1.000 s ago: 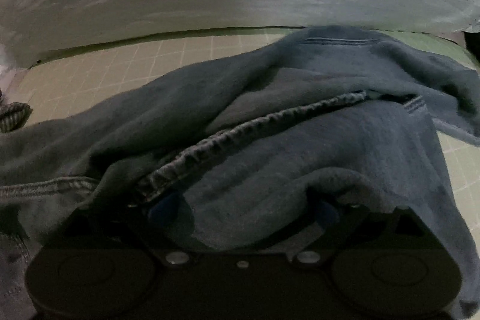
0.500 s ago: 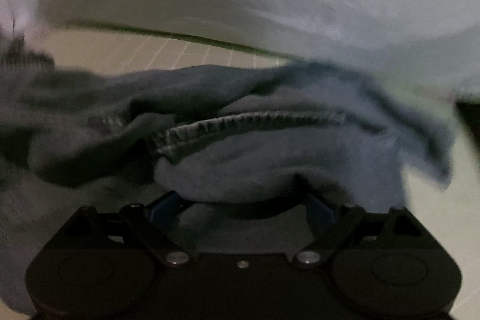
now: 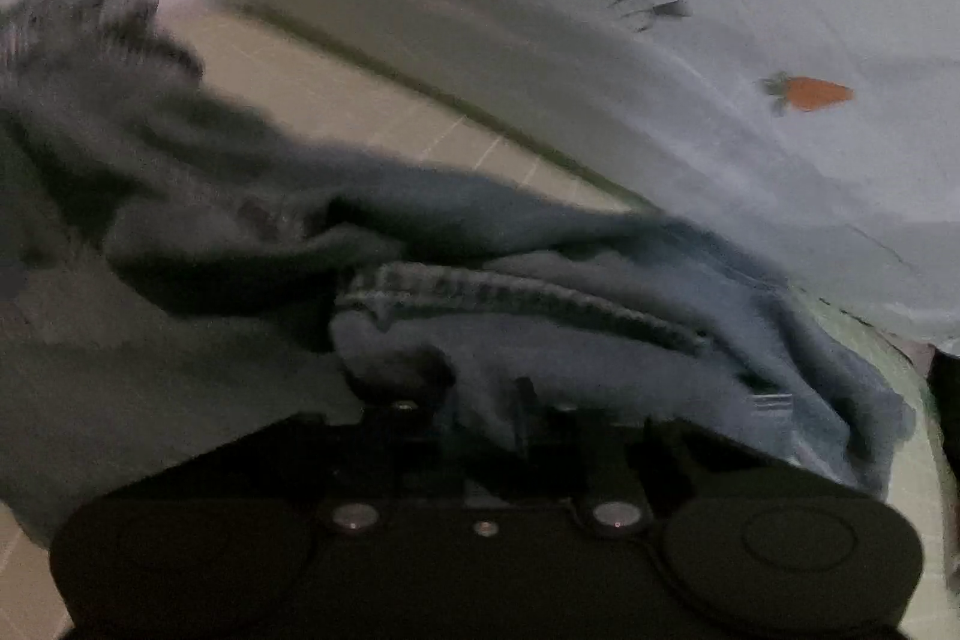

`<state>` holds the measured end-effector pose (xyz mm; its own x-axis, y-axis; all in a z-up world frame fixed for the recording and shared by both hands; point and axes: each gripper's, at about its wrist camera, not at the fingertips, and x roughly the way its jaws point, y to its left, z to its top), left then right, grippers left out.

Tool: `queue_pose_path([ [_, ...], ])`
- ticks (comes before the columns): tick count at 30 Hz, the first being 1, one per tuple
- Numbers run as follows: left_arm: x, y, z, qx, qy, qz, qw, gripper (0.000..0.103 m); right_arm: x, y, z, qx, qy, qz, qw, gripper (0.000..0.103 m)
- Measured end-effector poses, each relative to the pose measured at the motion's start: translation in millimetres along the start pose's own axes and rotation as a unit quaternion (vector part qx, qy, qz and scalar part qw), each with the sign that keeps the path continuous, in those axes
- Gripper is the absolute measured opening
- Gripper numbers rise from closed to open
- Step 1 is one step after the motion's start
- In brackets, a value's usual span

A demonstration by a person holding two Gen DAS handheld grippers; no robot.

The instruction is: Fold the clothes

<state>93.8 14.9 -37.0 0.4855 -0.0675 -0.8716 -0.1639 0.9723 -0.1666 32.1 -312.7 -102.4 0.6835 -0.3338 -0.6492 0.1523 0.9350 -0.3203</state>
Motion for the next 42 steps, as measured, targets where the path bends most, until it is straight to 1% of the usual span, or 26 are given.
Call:
queue_pose_path([
  [1, -4.4, -5.4, -6.8, 0.001, 0.0, 0.0, 1.0, 0.028, -8.4, -9.5, -1.0, 0.012, -0.015, -0.003, 1.0, 0.009],
  [4, -16.3, -25.6, -29.4, 0.005, 0.003, -0.004, 1.0, 0.028, -40.9, -64.1, -11.5, 0.073, -0.05, -0.038, 0.995, 0.008],
  [6, -22.6, -41.5, -45.2, 0.009, 0.006, -0.007, 0.9999, 0.029, -60.7, -110.7, -23.1, 0.118, -0.062, -0.068, 0.989, 0.008],
  [8, -28.4, -57.4, -61.1, 0.012, 0.009, -0.01, 0.9998, 0.029, -80.1, -161.1, -41.0, 0.17, -0.068, -0.103, 0.978, 0.008],
  [10, -31.7, -73.3, -77.5, 0.013, 0.012, -0.013, 0.9998, 0.03, -96.3, -220.6, -70.9, 0.236, -0.054, -0.15, 0.959, 0.008],
  [11, -32.6, -80.9, -85.7, 0.013, 0.013, -0.014, 0.9997, 0.032, -102.9, -248.6, -89.9, 0.268, -0.04, -0.177, 0.946, 0.008],
  [12, -32.6, -88.2, -93.8, 0.012, 0.015, -0.014, 0.9997, 0.035, -108.6, -277.9, -112.8, 0.302, -0.02, -0.206, 0.931, 0.009],
  [15, -30.2, -108.0, -114.2, 0.011, 0.029, -0.015, 0.9994, 0.036, -110.8, -336.5, -175.8, 0.377, 0.064, -0.253, 0.888, 0.01],
  [16, -29.3, -114.1, -119.4, 0.011, 0.033, -0.015, 0.9993, 0.036, -112.6, -348.5, -194.3, 0.398, 0.081, -0.25, 0.879, 0.011],
  [17, -28.9, -120.2, -123.5, 0.012, 0.036, -0.014, 0.9992, 0.036, -114.4, -360.1, -212.5, 0.418, 0.097, -0.247, 0.869, 0.013],
  [18, -28.4, -126.2, -127.7, 0.012, 0.038, -0.014, 0.9991, 0.037, -117.4, -368.0, -227.9, 0.436, 0.1, -0.239, 0.862, 0.019],
  [20, -27.7, -137.9, -135.0, 0.013, 0.041, -0.013, 0.999, 0.038, -117.0, -374.5, -243.0, 0.457, 0.098, -0.231, 0.853, 0.049],
  [21, -27.8, -143.2, -137.0, 0.015, 0.04, -0.013, 0.999, 0.041, -117.9, -376.5, -250.9, 0.469, 0.095, -0.226, 0.849, 0.053],
  [26, -27.2, -168.9, -144.9, 0.028, 0.04, -0.011, 0.9987, 0.046, -108.8, -371.9, -272.9, 0.513, 0.081, -0.144, 0.842, 0.055],
  [28, -26.1, -176.6, -146.1, 0.034, 0.042, -0.008, 0.9985, 0.05, -105.4, -367.9, -277.1, 0.527, 0.07, -0.119, 0.839, 0.057],
  [30, -25.0, -182.2, -147.8, 0.034, 0.043, 0.001, 0.9985, 0.058, -95.6, -367.4, -277.4, 0.538, 0.07, -0.098, 0.834, 0.059],
  [31, -24.2, -182.6, -147.5, 0.033, 0.044, 0.006, 0.9985, 0.06, -90.7, -367.1, -277.6, 0.544, 0.07, -0.087, 0.832, 0.059],
  [32, -23.1, -182.5, -146.9, 0.032, 0.046, 0.011, 0.9984, 0.065, -85.8, -366.8, -277.6, 0.548, 0.07, -0.077, 0.83, 0.06],
  [33, -21.6, -182.1, -145.9, 0.03, 0.049, 0.017, 0.9982, 0.073, -80.7, -365.6, -276.8, 0.547, 0.071, -0.073, 0.831, 0.06],
  [36, -15.1, -180.1, -141.1, 0.025, 0.059, 0.037, 0.9973, 0.083, -68.1, -362.1, -270.2, 0.54, 0.07, -0.071, 0.836, 0.069],
  [37, -12.1, -179.1, -139.0, 0.023, 0.062, 0.044, 0.9968, 0.085, -64.2, -362.0, -266.2, 0.537, 0.072, -0.072, 0.838, 0.07],
  [38, -8.4, -177.6, -136.5, 0.021, 0.067, 0.053, 0.9961, 0.091, -60.4, -361.8, -262.2, 0.534, 0.074, -0.072, 0.839, 0.071],
  [39, -4.6, -176.1, -133.7, 0.018, 0.071, 0.06, 0.9955, 0.094, -56.6, -361.7, -258.1, 0.531, 0.076, -0.072, 0.841, 0.069],
  [40, -0.6, -174.5, -130.6, 0.015, 0.074, 0.065, 0.995, 0.095, -52.8, -361.5, -254.1, 0.528, 0.078, -0.072, 0.842, 0.058],
  [41, 3.3, -172.9, -127.5, 0.013, 0.077, 0.07, 0.9945, 0.096, -48.9, -361.4, -249.9, 0.525, 0.081, -0.073, 0.844, 0.035],
  [42, 7.8, -171.6, -124.2, 0.01, 0.08, 0.073, 0.9941, 0.096, -44.4, -361.4, -244.3, 0.515, 0.09, -0.077, 0.849, 0.026],
])
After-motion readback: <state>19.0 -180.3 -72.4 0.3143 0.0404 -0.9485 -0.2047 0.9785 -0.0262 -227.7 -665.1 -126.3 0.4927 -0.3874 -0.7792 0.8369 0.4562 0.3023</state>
